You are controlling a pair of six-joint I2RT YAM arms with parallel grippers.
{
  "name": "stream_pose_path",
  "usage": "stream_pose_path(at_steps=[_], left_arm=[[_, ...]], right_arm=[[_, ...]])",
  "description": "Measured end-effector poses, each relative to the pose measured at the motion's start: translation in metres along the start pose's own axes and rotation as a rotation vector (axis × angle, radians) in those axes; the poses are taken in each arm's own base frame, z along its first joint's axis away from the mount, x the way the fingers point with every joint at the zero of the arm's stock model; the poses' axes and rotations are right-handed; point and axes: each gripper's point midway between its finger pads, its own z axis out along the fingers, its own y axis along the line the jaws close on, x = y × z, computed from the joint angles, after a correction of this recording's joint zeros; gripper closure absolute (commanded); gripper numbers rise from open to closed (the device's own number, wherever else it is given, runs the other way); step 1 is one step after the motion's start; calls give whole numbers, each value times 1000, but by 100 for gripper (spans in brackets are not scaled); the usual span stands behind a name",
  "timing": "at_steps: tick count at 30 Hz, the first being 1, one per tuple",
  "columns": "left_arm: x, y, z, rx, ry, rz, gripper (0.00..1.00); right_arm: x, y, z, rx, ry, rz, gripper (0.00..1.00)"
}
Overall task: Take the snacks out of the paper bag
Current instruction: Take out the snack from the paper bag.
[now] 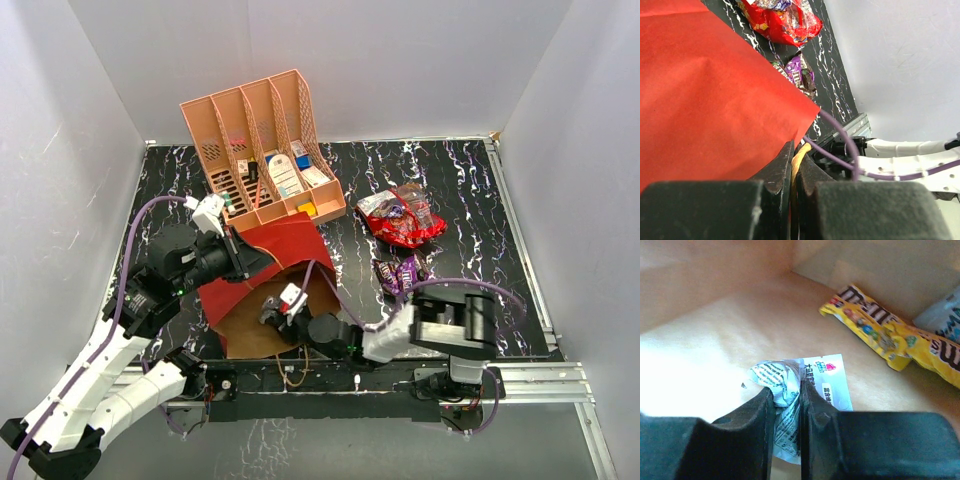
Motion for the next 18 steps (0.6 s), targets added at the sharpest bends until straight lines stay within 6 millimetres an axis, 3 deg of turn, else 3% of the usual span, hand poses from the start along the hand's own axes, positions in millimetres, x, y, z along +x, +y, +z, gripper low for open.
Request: stream_pose_path(at_steps=[11, 15, 18], left_arm=[[0, 2, 4, -9, 7, -2, 100], [0, 4, 5, -16, 4, -2, 100], [2, 7, 6, -25, 5, -4, 100]], right_arm=[[-76, 53, -102, -478, -27, 43, 93], [-112, 54, -137, -546, -30, 63, 93], [-153, 39, -157, -497, -97, 110, 93]])
